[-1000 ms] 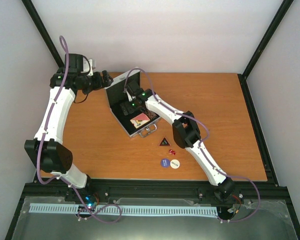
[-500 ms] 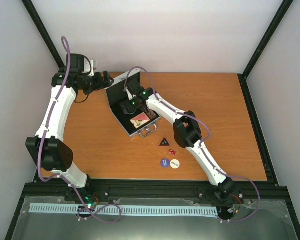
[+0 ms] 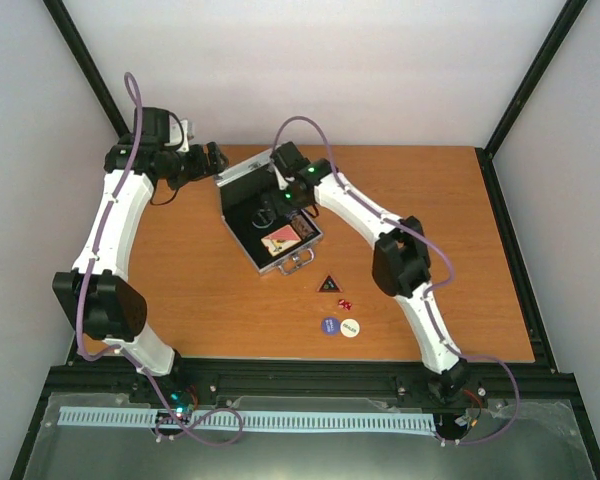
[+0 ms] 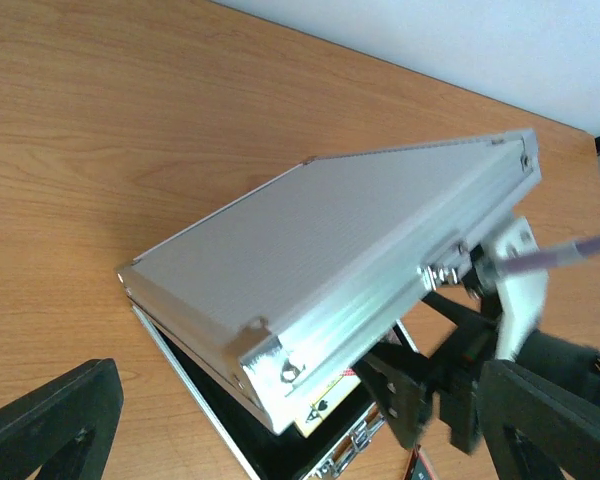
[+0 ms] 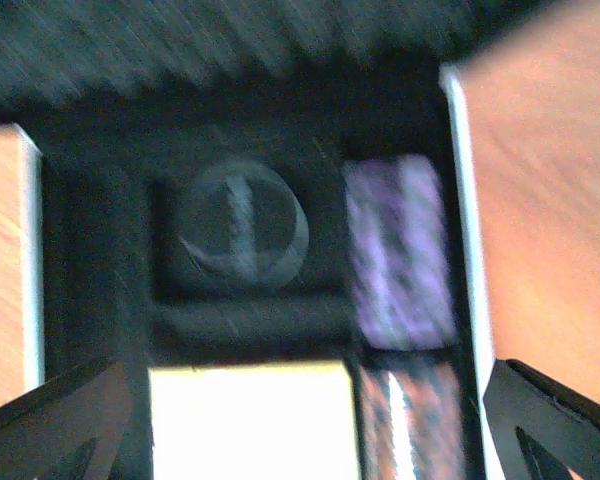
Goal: Pack up texas hold em set
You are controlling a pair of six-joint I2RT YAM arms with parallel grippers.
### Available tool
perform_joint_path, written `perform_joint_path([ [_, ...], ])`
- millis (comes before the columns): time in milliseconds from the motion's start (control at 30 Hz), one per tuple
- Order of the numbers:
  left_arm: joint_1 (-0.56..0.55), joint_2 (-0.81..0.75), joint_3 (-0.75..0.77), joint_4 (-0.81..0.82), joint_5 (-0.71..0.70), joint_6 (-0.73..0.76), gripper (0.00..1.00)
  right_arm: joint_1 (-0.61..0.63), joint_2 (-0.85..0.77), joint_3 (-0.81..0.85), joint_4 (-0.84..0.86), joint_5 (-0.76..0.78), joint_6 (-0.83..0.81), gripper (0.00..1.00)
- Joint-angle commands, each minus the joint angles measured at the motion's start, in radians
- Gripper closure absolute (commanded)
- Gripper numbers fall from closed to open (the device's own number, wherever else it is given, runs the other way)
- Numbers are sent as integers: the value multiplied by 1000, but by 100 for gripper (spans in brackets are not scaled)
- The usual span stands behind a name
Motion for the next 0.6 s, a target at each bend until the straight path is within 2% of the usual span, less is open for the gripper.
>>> perform_joint_path([
  [0,-1,11,45,3,14,-2,0,-18,-211,-261,-95,109,-16,0],
  [100,-1,11,43,8,14,-4,0,-18,-329,-470,-72,119,-14,0],
  [200,-2,10,39,12,17,-5,0,-18,-367,-521,-34,110,-9,0],
  [300,-3,16,43,8,23,-8,0,-18,-308,-427,-39,106,-6,0],
  [567,-3,-3,43,7,23,-5,0,-14,-80,-44,-135,110,-29,0],
])
